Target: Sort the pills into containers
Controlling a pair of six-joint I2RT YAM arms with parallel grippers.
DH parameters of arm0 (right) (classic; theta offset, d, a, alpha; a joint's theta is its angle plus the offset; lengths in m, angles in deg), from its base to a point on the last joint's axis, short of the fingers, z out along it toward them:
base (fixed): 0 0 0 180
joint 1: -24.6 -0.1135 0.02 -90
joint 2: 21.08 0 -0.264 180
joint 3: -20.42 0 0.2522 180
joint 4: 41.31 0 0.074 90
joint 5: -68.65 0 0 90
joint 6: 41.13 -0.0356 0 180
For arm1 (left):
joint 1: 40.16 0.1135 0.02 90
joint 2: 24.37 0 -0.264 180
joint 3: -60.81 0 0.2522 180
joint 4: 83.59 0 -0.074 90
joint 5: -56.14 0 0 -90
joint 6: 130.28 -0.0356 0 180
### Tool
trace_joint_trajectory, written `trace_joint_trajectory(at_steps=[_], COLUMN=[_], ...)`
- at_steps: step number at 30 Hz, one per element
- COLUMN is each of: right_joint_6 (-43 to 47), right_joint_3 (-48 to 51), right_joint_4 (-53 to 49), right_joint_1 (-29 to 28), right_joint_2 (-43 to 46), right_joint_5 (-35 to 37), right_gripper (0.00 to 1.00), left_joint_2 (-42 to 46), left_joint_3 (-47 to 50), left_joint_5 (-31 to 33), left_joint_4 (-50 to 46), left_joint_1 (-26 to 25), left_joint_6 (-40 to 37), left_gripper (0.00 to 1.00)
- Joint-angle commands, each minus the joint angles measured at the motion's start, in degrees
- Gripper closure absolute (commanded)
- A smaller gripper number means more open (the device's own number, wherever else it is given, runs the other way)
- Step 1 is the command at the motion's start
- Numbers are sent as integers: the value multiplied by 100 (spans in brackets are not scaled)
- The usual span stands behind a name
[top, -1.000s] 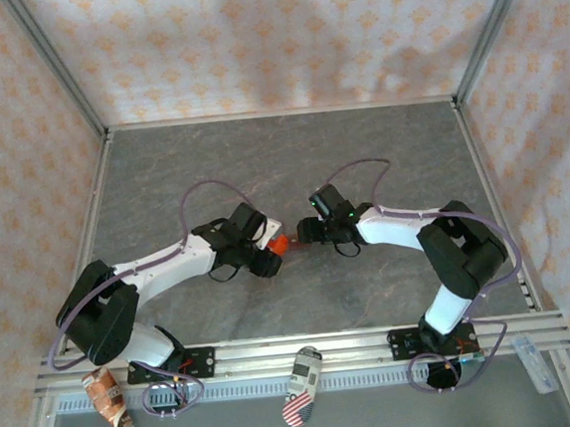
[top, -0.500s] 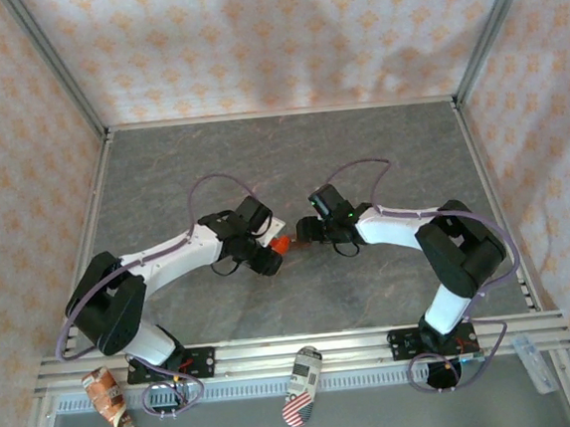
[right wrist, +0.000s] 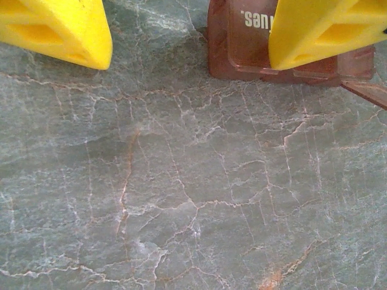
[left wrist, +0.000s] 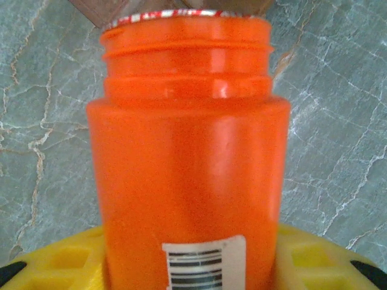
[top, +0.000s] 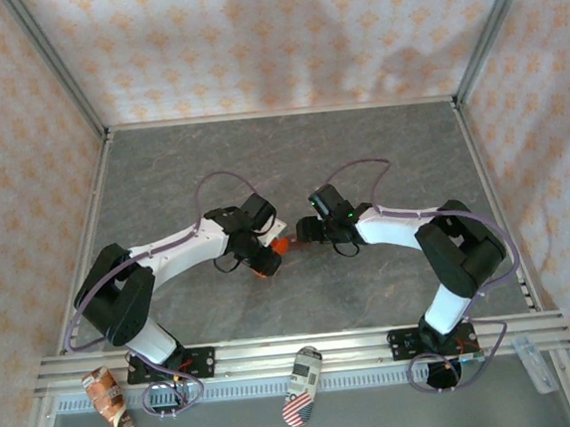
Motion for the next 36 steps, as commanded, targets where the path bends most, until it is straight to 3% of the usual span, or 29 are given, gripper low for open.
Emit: trace_joint_trajectory(at_steps=[1,36], right_joint_6=[-50,-106], right_joint_3=[63,165], right_joint_4=[63,160], right_joint_1=[-30,-39], right_joint_2=[-98,-85], right_joint_5=[94,40], right_gripper=[31,32], left_joint_2=[-93,-588], left_joint_3=[-242,-1024], left_joint_5=[248,510], left_joint_4=[-406,-1266], left_joint_1=[-38,-36], left_joint_6=[-216,-509], left_gripper=[100,100])
